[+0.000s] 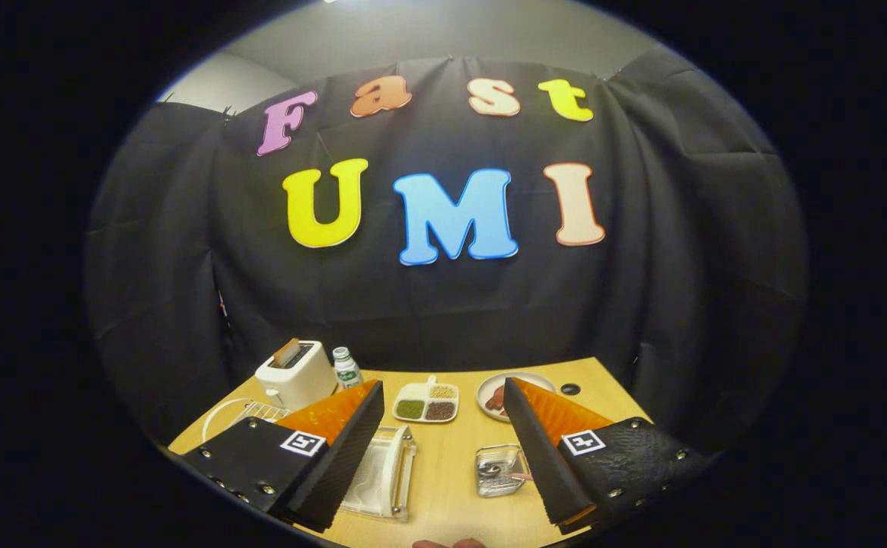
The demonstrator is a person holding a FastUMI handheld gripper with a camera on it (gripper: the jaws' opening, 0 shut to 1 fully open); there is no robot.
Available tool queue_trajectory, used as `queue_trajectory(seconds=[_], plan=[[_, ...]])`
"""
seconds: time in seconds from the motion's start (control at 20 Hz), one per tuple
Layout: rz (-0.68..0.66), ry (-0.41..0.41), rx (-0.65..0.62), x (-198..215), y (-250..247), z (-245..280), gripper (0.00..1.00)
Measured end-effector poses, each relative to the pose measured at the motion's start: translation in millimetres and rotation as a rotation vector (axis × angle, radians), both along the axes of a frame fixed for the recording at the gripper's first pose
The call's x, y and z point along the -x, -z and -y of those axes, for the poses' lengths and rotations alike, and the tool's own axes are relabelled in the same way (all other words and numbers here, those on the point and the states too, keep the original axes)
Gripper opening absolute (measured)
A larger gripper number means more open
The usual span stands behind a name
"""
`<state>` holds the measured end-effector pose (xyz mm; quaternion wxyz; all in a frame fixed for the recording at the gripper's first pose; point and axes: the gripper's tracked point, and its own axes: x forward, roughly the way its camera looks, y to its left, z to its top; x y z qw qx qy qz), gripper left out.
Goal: Take the plate from the dish rack, then take the spoon from the basket and place it into the plate.
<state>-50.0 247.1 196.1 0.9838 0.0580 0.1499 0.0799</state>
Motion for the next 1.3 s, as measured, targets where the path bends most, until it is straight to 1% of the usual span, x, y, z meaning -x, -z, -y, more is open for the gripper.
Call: queue_trajectory(seconds=[0.1, 0.2, 0.45, 0.65, 0.75, 0.9, 1.0, 1.05, 1.3], plan=[[-0.132, -0.047, -0.036, 5.0, 16.3, -16.3, 0.97], [-0.238, -0.075, -0.071, 8.3, 23.1, -29.3, 0.97], [-0.441, -0.143, -0.072, 8.8, 41.0, -58.0, 0.98], [-0.566, -0.165, -0.065, 1.4, 54.8, -74.7, 0.98], [-0.603, -0.166, -0.068, -2.4, 59.2, -84.4, 0.98], [-0.648, -0.169, -0.037, -9.3, 67.1, -92.3, 0.98], [-0.688, -0.186, -0.039, -12.2, 70.7, -102.8, 0.98], [-0.700, -0.191, -0.034, -14.5, 72.4, -106.5, 0.99], [-0.750, -0.202, 0.015, -27.7, 85.3, -125.8, 0.99]])
